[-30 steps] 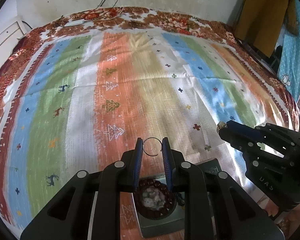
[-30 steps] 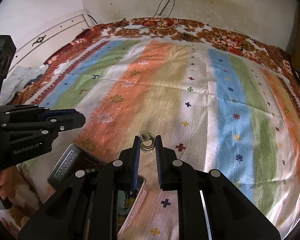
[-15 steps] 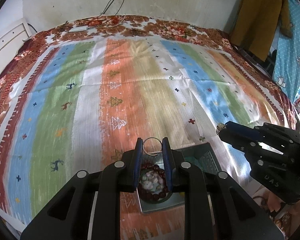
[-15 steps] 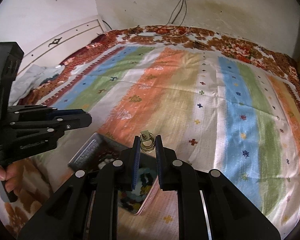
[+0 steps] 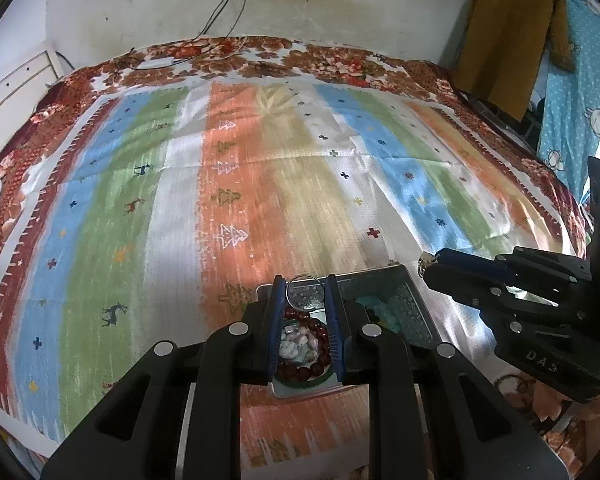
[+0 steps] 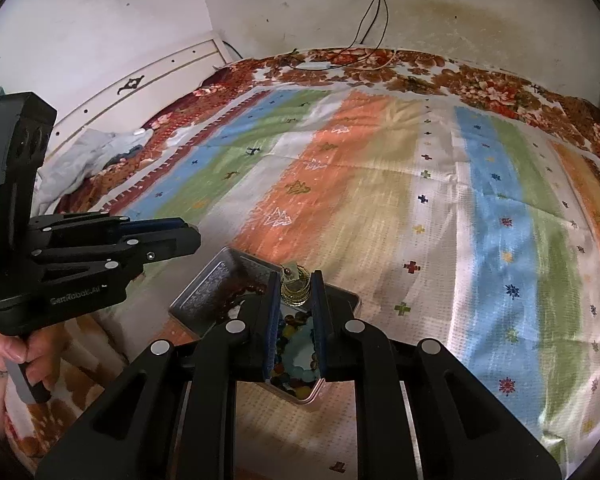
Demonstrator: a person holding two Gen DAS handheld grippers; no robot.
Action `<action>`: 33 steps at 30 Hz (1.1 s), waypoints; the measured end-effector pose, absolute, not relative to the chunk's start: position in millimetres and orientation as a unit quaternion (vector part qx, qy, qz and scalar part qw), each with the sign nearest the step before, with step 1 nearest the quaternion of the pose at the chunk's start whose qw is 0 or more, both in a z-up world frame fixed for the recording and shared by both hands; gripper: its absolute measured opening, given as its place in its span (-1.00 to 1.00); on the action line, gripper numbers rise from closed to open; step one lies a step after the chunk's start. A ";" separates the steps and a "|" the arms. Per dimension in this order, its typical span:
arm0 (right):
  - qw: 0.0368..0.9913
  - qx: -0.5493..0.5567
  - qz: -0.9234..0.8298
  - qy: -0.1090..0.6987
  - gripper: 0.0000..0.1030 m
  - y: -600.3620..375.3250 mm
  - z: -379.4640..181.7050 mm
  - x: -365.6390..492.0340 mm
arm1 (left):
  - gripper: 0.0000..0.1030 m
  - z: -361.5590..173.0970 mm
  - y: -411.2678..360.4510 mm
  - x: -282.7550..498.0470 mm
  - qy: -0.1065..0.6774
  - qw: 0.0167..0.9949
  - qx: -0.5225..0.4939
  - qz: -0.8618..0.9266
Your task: Organize jewelry
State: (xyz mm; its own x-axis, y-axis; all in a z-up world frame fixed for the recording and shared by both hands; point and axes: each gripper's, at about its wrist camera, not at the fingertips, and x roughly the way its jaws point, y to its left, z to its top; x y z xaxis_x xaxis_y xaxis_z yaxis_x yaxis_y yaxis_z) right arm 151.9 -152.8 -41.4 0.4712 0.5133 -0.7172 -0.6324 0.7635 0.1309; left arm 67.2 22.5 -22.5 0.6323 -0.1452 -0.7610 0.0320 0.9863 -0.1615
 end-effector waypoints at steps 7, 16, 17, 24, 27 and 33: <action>0.852 -0.063 0.345 0.388 -0.03 -157.7 -39.0 149.2 | -0.04 -16.4 31.1 65.5 0.417 0.903 -0.096 -0.051; 0.862 -0.048 0.329 0.382 0.07 -169.0 -35.4 150.2 | 0.08 -17.1 32.7 61.9 0.419 0.902 -0.095 -0.038; 0.867 -0.051 0.324 0.376 0.11 -169.9 -34.2 149.0 | 0.09 -16.8 33.1 60.5 0.418 0.903 -0.094 -0.037; 0.876 -0.064 0.315 0.358 0.36 -175.5 -31.6 142.9 | 0.41 -14.7 26.9 43.7 0.408 0.910 -0.064 -0.027; 0.878 -0.070 0.315 0.352 0.51 -176.8 -31.2 139.7 | 0.55 -13.3 25.2 39.3 0.403 0.913 -0.055 -0.027; 0.884 -0.062 0.309 0.346 0.78 -186.4 -28.4 136.5 | 0.77 -13.3 26.8 35.5 0.405 0.912 -0.061 -0.028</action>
State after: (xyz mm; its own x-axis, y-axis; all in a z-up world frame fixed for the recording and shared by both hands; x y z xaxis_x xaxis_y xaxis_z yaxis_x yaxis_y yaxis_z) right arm 136.5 -186.4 -28.4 0.5702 0.5029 -0.6496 -0.5890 0.8015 0.1035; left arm 35.5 26.8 -13.3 0.6704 -0.1007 -0.7351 0.0026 0.9911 -0.1334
